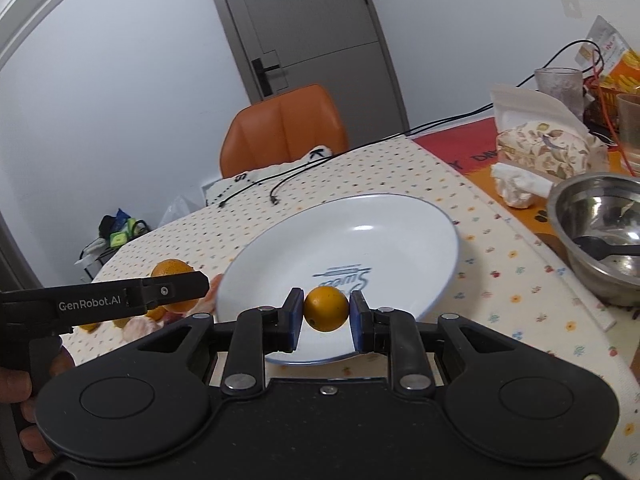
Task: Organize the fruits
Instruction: 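Carry both fruits over the white plate and open the right tool to drop the tangerine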
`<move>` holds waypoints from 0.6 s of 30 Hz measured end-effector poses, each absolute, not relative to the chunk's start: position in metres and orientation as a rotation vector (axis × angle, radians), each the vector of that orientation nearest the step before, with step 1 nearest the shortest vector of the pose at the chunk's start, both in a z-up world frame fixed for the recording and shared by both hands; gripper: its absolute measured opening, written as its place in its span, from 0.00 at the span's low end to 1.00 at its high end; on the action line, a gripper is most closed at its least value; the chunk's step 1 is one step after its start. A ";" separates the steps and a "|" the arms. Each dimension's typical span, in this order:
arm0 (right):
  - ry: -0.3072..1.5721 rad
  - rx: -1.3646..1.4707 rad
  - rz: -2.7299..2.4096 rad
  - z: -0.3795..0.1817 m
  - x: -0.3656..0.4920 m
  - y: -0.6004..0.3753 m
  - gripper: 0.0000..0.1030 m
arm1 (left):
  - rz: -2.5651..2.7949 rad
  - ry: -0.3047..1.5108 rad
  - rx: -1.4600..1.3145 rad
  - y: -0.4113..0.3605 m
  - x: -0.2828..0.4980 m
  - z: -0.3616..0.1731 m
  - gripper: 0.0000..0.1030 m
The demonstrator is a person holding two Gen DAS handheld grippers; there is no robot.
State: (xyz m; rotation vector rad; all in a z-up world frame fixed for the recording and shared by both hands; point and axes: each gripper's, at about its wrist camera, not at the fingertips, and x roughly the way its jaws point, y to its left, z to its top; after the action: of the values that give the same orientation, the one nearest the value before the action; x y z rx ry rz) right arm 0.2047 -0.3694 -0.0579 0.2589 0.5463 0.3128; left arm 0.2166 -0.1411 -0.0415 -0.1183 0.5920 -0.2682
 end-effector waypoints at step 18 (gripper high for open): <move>0.529 0.265 0.256 -0.052 0.195 -0.387 0.31 | -0.308 0.624 -0.064 -0.175 0.238 -0.052 0.40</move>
State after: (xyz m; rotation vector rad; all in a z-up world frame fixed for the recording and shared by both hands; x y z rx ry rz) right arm 0.1955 -0.3870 -0.0523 0.2650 0.5291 0.2555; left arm 0.2376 -0.1748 -0.0519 -0.0645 0.6240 -0.3078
